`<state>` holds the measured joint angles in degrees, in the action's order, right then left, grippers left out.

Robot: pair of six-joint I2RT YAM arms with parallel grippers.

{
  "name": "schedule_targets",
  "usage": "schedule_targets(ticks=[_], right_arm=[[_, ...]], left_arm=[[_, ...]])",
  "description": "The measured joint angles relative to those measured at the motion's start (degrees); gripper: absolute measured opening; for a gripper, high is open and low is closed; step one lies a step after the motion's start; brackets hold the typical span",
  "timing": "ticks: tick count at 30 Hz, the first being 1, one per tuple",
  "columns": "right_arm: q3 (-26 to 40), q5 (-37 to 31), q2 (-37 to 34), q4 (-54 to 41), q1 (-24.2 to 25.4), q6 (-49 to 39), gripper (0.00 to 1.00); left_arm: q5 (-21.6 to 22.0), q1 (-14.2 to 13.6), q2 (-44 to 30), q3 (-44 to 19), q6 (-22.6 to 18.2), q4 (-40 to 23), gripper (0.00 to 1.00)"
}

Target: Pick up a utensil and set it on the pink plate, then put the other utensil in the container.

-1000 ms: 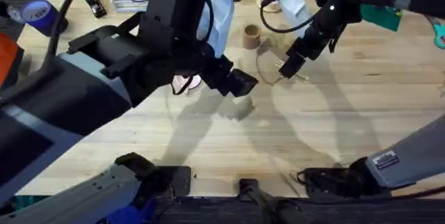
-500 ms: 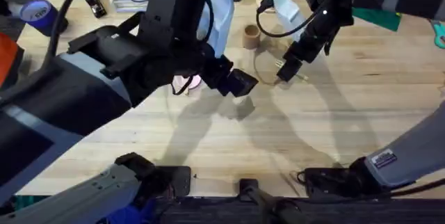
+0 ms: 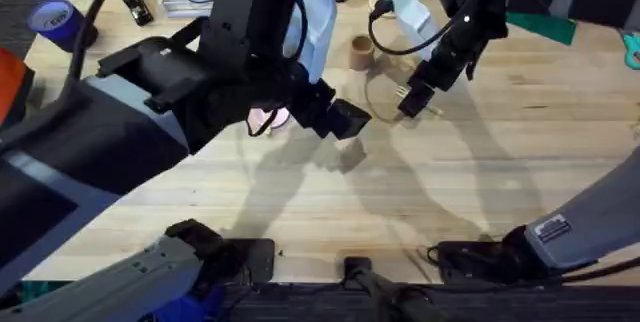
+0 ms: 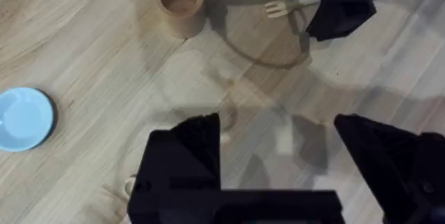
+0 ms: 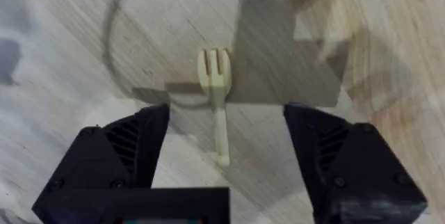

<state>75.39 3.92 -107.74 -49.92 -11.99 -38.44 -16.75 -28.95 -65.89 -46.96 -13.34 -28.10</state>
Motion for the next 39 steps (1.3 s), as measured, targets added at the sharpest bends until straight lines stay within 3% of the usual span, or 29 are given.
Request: schedule_targets(ticks=[39], right_arm=[[-0.13,-1.81,-0.27,0.91,-0.74,7.11,0.996]], left_arm=[[0.00,0.00,0.01,0.00,0.00,0.01,0.993]])
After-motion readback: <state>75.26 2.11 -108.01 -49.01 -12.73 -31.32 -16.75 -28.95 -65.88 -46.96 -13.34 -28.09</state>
